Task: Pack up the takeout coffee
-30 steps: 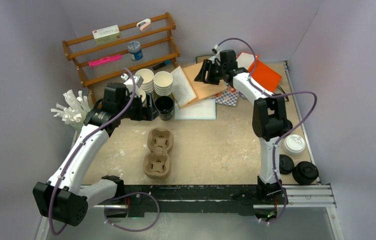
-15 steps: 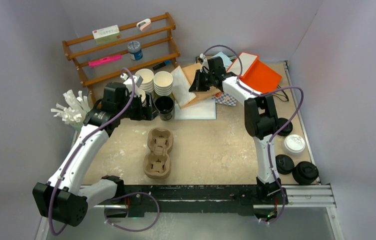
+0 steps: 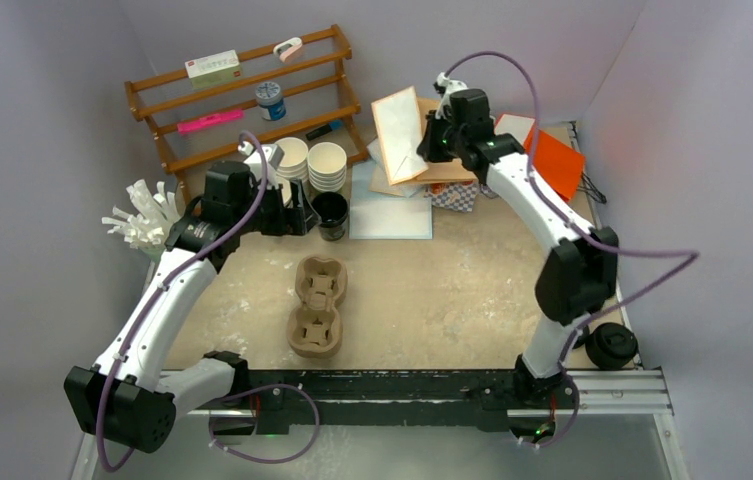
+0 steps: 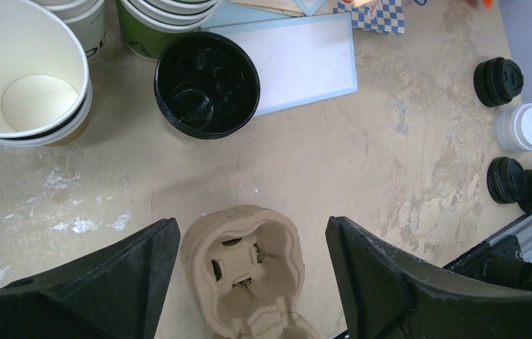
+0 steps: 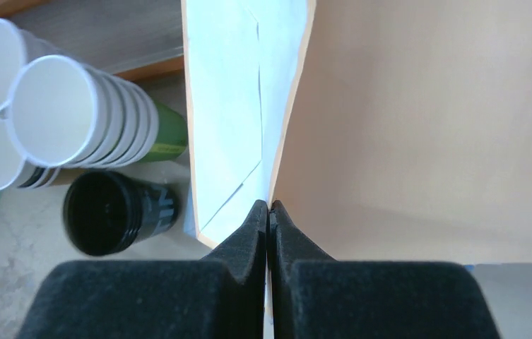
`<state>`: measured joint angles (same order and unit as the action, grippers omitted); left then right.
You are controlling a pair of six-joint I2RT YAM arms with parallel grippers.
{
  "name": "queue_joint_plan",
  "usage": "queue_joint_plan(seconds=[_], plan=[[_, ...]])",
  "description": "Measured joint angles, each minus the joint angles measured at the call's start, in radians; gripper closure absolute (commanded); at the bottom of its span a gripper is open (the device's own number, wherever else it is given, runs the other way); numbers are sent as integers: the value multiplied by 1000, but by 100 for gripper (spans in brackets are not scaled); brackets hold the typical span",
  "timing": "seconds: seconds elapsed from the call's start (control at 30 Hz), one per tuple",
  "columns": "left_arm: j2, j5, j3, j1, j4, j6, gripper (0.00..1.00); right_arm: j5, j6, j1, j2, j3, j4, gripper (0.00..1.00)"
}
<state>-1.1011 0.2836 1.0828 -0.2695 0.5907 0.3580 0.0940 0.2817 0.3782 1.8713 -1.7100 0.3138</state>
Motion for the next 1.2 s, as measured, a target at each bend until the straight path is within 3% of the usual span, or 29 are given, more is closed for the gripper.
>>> queue_joint_plan(seconds=[0.27,0.3,0.4,0.5,0.63,0.77,0.97,1.1,1.2], plan=[[8,13,0,0,-36,42,20,43,8,2,-336,293,4,97],[9,19,0,0,-42,49,20,59,11,2,-361,329,12,89],[10,35,2,0,-64,72,20,100,32,4,-423,432,54,44],[8,50,2,-3,-88,98,20,134,45,8,-480,526,81,29],[-24,40,16,-65,-119,138,19,129,81,2,-545,587,129,28],[-135,-57,95,-252,-115,170,19,109,124,-81,-563,581,153,29],[-409,-269,344,-558,-60,200,8,16,200,-257,-547,592,175,13],[-620,-425,553,-680,8,227,5,-24,234,-295,-539,629,175,6],[-716,-501,597,-715,29,272,6,-16,264,-354,-508,668,157,5]])
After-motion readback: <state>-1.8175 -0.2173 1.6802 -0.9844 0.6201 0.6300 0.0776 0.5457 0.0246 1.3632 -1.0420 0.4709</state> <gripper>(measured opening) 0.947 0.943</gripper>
